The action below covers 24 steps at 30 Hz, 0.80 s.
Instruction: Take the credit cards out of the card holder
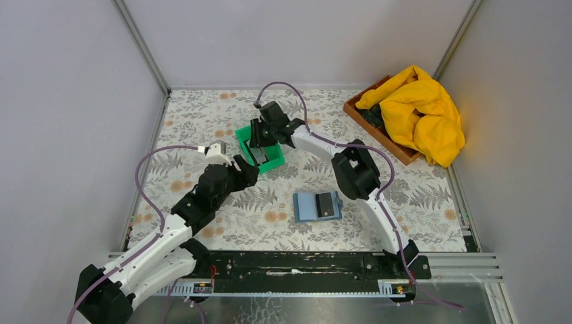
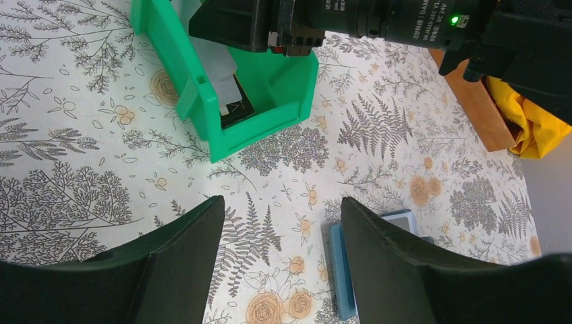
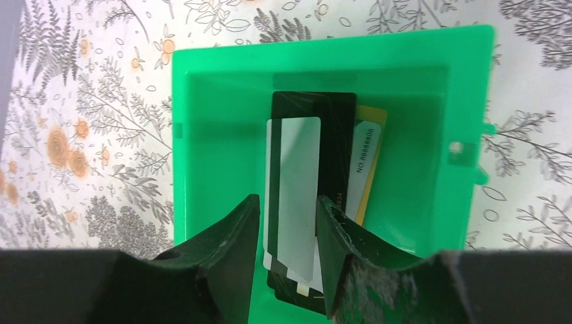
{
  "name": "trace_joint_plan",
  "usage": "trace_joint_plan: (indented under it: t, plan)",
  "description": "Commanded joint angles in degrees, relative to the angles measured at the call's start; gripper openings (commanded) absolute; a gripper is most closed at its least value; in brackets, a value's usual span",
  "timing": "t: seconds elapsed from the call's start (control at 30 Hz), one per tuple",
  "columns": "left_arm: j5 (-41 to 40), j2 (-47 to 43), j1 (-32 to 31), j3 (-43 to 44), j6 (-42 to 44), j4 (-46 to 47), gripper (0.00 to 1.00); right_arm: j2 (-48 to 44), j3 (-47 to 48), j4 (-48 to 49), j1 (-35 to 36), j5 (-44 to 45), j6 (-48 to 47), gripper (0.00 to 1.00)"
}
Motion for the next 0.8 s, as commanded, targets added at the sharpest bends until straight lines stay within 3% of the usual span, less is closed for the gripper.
trace_joint_plan:
  t: [0.0,0.37,0.57,0.67,0.77]
  plan:
    - [0.90,0.50,0.38,-0.37,0.39,1.58,0.71,-7.80,-1.22,0.26,0.35,4.86,-3.50,0.44]
    - [1.88,0.68,0.40,-0.56,0.20,2.09,0.71,-17.91,-8.12,3.18,1.47,6.28,-5.59,0.44]
    - [8.64,5.91,0.28,0.18,1.32,7.91,0.76,-32.71,-26.96,10.13,0.51,12.06,-5.45,0.43]
    - [12.53,10.47,-2.05,1.09,1.17,12.71,0.79,-42.16,-39.78,13.26,-2.75,14.46,-2.14,0.27]
    - [10.91,14.27,-8.24,3.48,2.09,15.13,0.79,-51.90,-50.97,15.93,-6.24,14.76,-0.60,0.06]
